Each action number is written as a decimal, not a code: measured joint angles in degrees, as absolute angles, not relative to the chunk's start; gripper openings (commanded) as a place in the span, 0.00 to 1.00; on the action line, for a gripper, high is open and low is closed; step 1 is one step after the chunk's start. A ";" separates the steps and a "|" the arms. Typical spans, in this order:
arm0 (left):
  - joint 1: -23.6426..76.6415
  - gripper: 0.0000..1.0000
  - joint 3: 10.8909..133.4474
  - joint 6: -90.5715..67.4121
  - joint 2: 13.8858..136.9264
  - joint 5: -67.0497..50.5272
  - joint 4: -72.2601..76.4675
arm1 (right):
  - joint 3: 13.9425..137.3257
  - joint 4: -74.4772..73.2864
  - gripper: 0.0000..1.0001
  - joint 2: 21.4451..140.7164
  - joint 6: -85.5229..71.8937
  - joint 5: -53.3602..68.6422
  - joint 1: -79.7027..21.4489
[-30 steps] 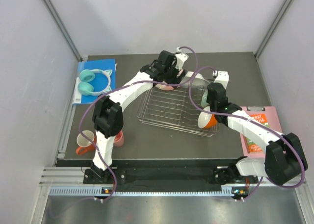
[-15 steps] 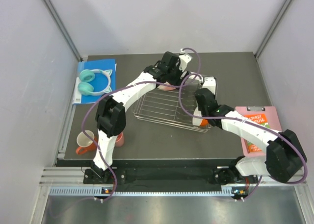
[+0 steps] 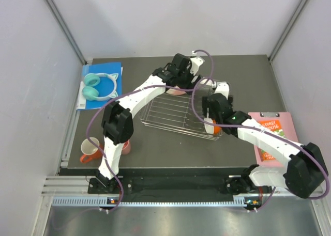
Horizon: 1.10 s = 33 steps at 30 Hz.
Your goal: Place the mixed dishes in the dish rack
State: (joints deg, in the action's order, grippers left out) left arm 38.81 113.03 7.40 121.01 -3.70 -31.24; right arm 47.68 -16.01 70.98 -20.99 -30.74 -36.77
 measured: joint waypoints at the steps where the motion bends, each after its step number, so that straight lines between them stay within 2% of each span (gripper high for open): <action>1: 39.00 0.86 113.54 7.29 121.01 -3.79 -31.83 | 47.68 -16.93 1.00 69.89 -20.95 -30.50 -36.91; 5: 39.64 0.88 114.59 6.87 120.90 -4.03 -33.47 | 48.01 -19.44 1.00 64.64 -20.56 -30.48 -37.15; 8: 39.77 0.96 114.59 6.55 120.60 -4.12 -34.24 | 49.45 -19.97 1.00 61.58 -20.56 -31.48 -37.12; 12: 39.81 0.99 114.59 5.89 119.72 -4.23 -35.66 | 51.31 -19.75 1.00 59.94 -20.58 -33.01 -36.84; 26: 40.05 0.99 117.12 6.92 109.84 -0.56 -45.34 | 51.51 -19.99 1.00 60.10 -21.74 -35.35 -32.95; 30: 38.63 0.99 107.72 8.08 100.27 2.94 -42.30 | 51.46 -20.21 1.00 60.01 -24.10 -35.05 -29.04; 33: 33.61 0.99 100.92 8.03 95.22 3.66 -42.02 | 51.44 -21.06 0.99 60.10 -27.00 -33.43 -24.49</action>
